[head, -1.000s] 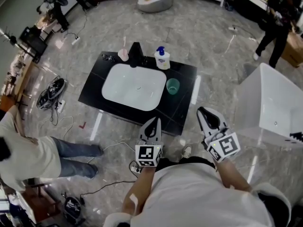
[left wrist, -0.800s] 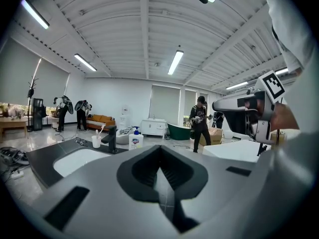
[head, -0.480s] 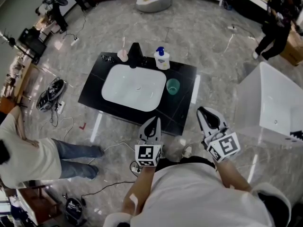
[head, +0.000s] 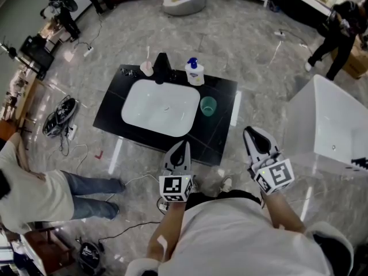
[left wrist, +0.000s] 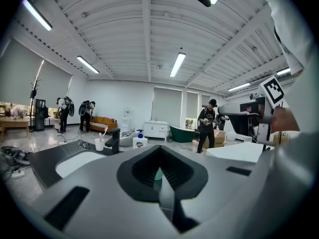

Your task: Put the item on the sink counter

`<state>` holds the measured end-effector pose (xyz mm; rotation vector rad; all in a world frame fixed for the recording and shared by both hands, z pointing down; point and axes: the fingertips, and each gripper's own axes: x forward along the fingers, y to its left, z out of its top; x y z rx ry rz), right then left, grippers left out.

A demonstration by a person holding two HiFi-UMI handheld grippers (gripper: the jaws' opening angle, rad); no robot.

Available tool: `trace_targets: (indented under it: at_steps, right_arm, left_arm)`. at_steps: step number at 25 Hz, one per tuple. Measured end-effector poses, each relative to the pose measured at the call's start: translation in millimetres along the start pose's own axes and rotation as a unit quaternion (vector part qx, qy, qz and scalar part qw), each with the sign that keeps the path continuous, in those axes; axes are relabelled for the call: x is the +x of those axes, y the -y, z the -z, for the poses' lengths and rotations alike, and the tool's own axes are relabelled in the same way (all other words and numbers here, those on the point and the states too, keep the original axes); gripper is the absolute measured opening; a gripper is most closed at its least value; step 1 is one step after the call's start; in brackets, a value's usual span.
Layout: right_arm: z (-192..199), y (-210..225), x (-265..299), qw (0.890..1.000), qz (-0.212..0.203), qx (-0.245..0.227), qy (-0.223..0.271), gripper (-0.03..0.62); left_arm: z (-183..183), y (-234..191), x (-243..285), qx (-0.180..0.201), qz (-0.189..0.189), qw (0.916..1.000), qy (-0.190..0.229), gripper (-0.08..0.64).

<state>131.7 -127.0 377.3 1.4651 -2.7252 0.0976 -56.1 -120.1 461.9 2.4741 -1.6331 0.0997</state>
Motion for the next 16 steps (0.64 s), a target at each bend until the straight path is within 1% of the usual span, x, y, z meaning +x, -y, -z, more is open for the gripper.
trace_targets:
  at_steps: [5, 10, 16]
  right_arm:
    - [-2.7, 8.4, -0.5, 1.0, 0.01, -0.001, 0.0, 0.049]
    - [-1.7, 8.8, 3.4, 1.0, 0.009, -0.001, 0.0, 0.049]
    - [-1.9, 5.8, 9.0, 1.0, 0.006, -0.002, 0.0, 0.049]
  left_arm:
    - [-8.7, -7.0, 0.1, 0.001, -0.007, 0.9999, 0.008, 0.003]
    - [-9.1, -14.5, 1.6, 0.0, -0.013, 0.9999, 0.01, 0.003]
    - [-6.1, -17.4, 2.6, -0.003, -0.012, 0.9999, 0.006, 0.003]
